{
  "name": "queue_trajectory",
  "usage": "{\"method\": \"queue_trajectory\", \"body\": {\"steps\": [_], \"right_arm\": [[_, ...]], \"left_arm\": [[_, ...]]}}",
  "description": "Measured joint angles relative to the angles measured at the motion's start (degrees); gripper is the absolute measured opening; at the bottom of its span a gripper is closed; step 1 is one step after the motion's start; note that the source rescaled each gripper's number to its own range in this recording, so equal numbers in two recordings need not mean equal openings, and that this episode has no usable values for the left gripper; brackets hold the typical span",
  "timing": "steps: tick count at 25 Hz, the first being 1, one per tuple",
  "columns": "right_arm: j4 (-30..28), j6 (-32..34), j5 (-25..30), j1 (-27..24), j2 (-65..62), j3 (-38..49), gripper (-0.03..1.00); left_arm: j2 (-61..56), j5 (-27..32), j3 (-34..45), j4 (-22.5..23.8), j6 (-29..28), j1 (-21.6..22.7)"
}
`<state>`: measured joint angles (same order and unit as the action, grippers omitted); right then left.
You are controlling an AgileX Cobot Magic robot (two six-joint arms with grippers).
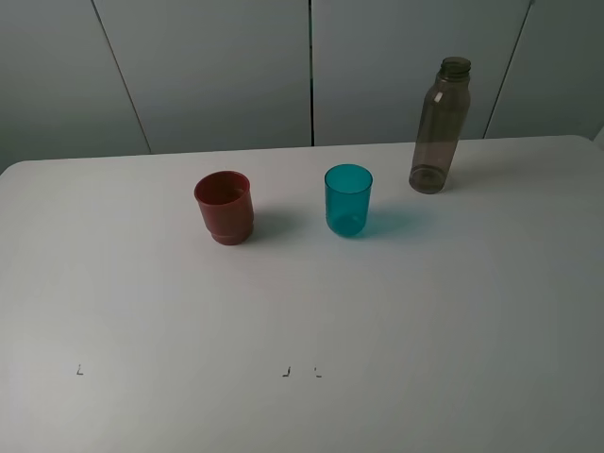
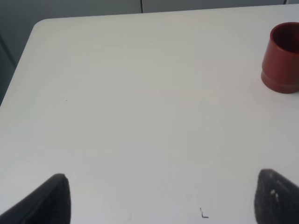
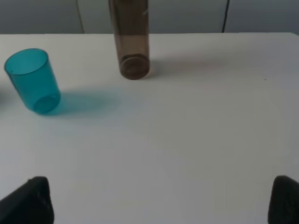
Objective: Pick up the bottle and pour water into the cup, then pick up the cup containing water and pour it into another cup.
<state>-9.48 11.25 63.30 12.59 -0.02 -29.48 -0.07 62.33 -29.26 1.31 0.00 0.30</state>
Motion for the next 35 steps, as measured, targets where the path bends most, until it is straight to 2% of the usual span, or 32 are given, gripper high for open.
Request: {"method": "queue_trajectory", "body": {"steps": [15,35], "right_arm": [[2.84,-1.85,0.0,-0.66,0.0,0.0,0.98],[2.95,-1.85,0.0,-0.66,0.0,0.0,0.98]], "left_arm": [[0.0,0.0,0.0,0.0,0.0,0.0],[0.0,0.0,0.0,0.0,0.0,0.0]]}}
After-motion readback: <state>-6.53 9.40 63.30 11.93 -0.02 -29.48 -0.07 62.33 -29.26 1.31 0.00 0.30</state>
